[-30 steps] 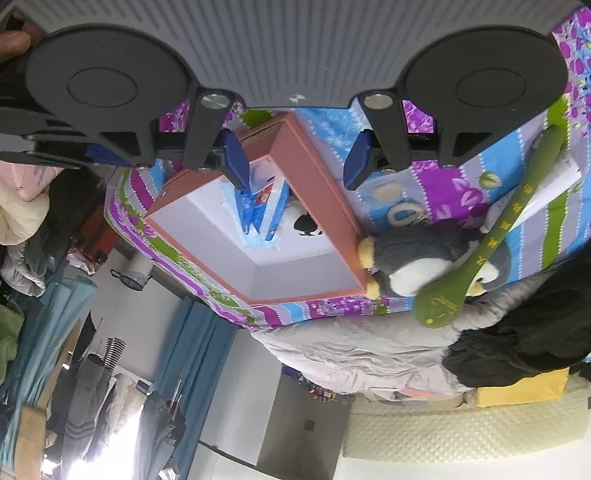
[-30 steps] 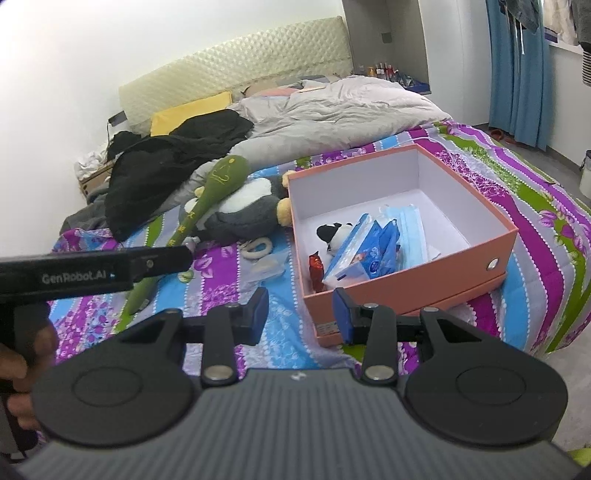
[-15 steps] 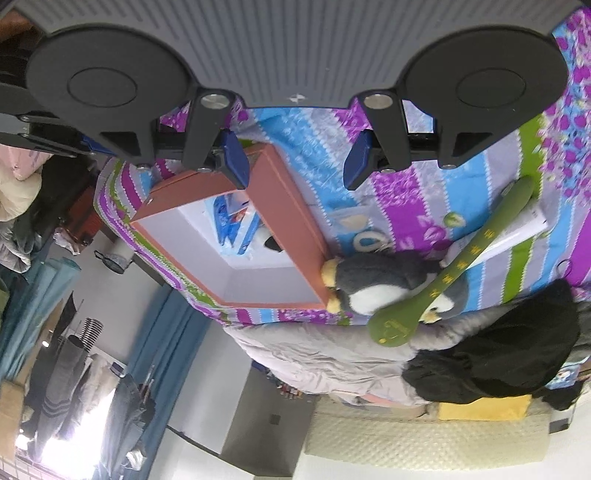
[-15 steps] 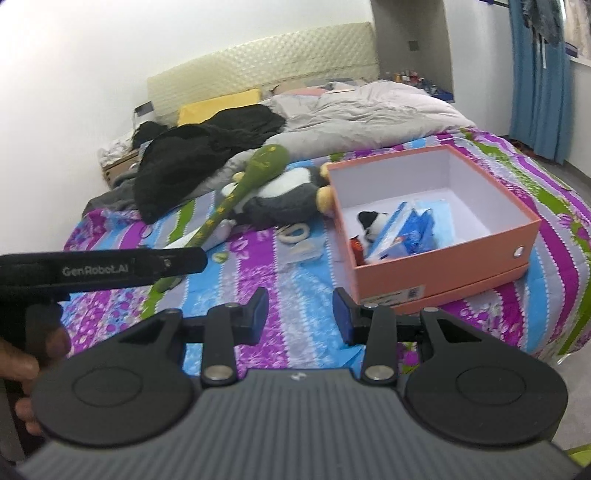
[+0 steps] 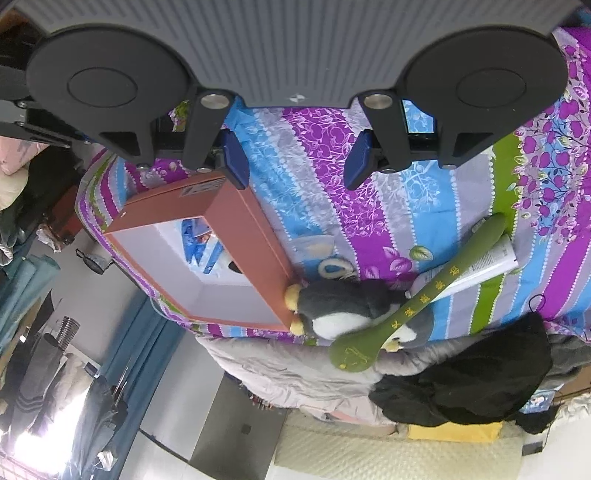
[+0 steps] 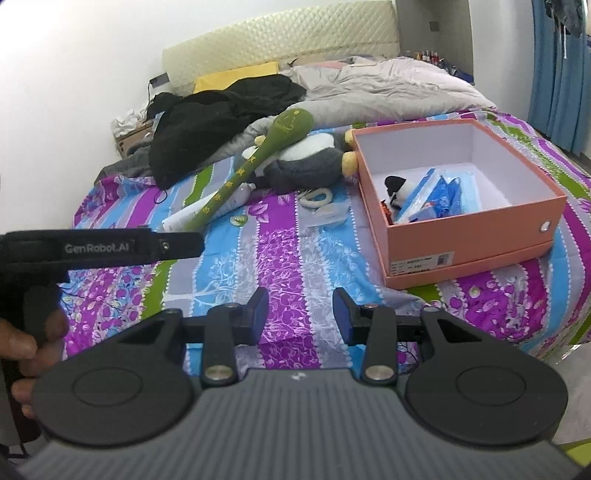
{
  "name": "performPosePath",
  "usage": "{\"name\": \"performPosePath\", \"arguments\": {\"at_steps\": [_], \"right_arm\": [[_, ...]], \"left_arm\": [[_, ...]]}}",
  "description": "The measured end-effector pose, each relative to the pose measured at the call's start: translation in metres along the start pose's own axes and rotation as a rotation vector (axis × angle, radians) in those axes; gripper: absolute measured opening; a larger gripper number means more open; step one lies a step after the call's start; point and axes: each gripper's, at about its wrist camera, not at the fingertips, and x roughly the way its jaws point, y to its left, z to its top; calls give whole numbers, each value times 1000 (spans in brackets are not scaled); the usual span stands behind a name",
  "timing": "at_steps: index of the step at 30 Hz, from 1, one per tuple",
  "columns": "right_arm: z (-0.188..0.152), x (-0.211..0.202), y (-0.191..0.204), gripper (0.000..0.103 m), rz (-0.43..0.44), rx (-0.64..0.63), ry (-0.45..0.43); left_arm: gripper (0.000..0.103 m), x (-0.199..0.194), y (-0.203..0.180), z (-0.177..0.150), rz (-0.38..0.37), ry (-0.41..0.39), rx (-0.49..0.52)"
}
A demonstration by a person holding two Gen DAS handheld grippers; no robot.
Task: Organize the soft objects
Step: 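Move both open grippers back from the box toward the pile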
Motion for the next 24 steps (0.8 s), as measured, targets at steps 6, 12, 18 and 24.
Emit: {"name": "performPosePath", "arguments": {"at_steps": [6,12,18,24], "right_arm": [[12,30,0,41,-3,3,26],[22,70,0,41,-3,-5,73],[34,111,1,41,4,-32,107],[50,160,-2,41,10,-47,132]], "left_arm": [[63,33,14,13,4,38,-4],[63,73,34,29,23,76,-11],[63,116,57,46,46,98,-49],[63,163,77,66,52,109,-77]]}}
